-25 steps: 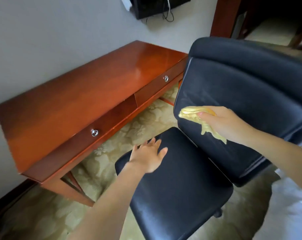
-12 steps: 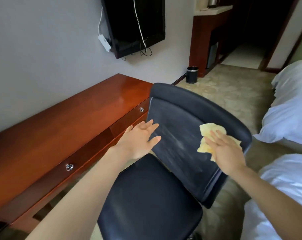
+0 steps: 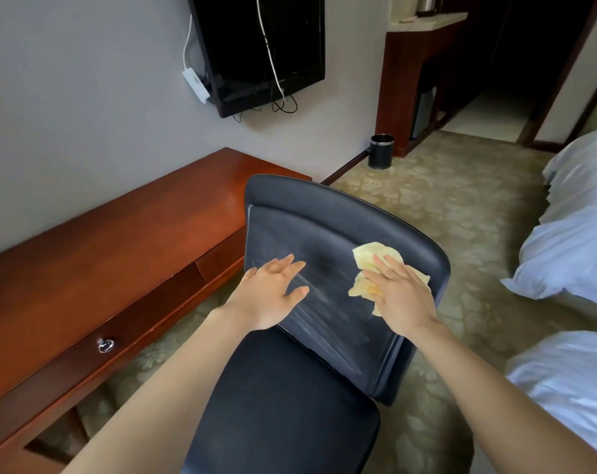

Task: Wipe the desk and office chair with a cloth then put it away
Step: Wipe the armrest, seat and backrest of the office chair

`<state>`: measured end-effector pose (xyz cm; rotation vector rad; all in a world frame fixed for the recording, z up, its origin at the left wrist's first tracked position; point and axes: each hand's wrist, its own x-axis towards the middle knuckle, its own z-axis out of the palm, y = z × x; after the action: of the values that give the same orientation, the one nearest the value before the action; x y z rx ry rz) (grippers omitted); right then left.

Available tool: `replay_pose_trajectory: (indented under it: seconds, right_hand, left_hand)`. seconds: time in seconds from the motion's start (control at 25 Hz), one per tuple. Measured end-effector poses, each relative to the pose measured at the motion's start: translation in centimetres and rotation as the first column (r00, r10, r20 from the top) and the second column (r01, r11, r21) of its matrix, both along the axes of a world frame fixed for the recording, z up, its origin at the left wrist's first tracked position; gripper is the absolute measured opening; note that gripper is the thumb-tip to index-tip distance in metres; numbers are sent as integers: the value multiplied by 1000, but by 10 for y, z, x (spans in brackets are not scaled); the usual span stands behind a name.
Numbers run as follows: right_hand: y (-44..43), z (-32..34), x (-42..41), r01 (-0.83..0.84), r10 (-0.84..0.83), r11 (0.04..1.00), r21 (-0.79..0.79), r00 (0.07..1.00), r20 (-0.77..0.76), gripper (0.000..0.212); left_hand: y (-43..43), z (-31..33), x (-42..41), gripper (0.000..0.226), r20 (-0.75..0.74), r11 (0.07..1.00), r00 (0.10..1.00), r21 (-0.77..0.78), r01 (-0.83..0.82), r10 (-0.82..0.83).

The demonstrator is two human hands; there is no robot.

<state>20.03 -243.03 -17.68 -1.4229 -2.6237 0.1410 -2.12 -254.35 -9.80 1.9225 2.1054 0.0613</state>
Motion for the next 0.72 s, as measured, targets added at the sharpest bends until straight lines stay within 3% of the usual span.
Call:
replay_pose_trajectory:
  seconds: [0.28, 0.4, 0.48, 0.56, 0.64, 0.72]
  right_hand:
    - [36, -5, -77, 89, -113, 981, -171, 985, -133, 41]
    - [42, -13, -122, 191, -267, 948, -253, 913, -310, 42]
    - [42, -14, -161, 267, -424, 896, -355, 753, -503, 39]
    - [44, -6, -207, 297, -581, 813, -501, 467, -667, 36]
    - [50, 8, -247, 276, -665, 740, -613, 167, -728, 37]
    - [59, 16, -288, 251, -680, 700, -668, -53, -732, 39]
  left_hand:
    - [-23, -6, -80, 57, 19, 991, 991, -14, -135, 136]
    - [-30, -12, -127, 57, 19, 990, 990, -8, -143, 143]
    - [-33, -15, -165, 57, 22, 989, 989, 2, -146, 146]
    - [-35, -18, -205, 57, 13, 991, 991, 16, -136, 136]
    - [-35, -18, -239, 58, 18, 992, 992, 29, -122, 121]
    - [-34, -18, -281, 58, 21, 993, 994, 48, -108, 108]
